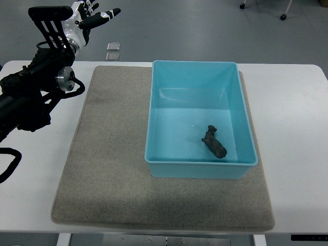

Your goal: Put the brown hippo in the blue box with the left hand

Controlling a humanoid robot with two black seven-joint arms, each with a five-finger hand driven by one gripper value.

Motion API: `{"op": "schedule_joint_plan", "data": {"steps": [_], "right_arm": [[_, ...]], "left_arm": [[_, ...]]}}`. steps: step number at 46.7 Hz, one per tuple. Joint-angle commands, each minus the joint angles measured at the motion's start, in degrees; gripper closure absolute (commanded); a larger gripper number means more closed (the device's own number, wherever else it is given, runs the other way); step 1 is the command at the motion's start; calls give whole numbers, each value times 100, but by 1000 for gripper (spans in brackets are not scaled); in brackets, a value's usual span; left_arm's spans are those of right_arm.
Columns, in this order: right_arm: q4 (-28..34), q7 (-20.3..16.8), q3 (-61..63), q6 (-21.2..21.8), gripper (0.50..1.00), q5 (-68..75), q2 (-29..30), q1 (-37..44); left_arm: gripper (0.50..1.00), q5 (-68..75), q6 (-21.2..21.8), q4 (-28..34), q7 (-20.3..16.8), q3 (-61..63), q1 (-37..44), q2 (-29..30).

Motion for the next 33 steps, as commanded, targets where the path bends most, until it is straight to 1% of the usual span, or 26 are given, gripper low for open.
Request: {"op": "schedule_joint_plan", "data": {"steps": [1, 4, 8, 11, 18, 23, 33], "right_arm": [[0, -4, 0, -1, 564, 0, 0, 0], [0, -3, 0, -1, 564, 0, 0, 0], [0, 5, 0, -1, 564, 0, 0, 0], [0, -4, 0, -1, 564, 0, 0, 0], [0, -4, 0, -1, 564, 0, 0, 0], [0, -3, 0, -1, 564, 0, 0, 0], [0, 5, 0, -1, 564, 0, 0, 0]], "left_arm": [[506, -191, -209, 139, 0, -6, 35, -4], [506, -358, -560, 192, 0, -15, 88, -4], [506, -586, -1132, 358, -61, -15, 193, 5], [506, -815, -1378, 499, -88, -59, 211, -4], [504, -1035, -1467, 579, -114, -138, 290, -13], [501, -1035, -1484, 535, -210, -305, 439, -13], [501, -1026, -1484, 517, -263, -437, 615, -30]]}}
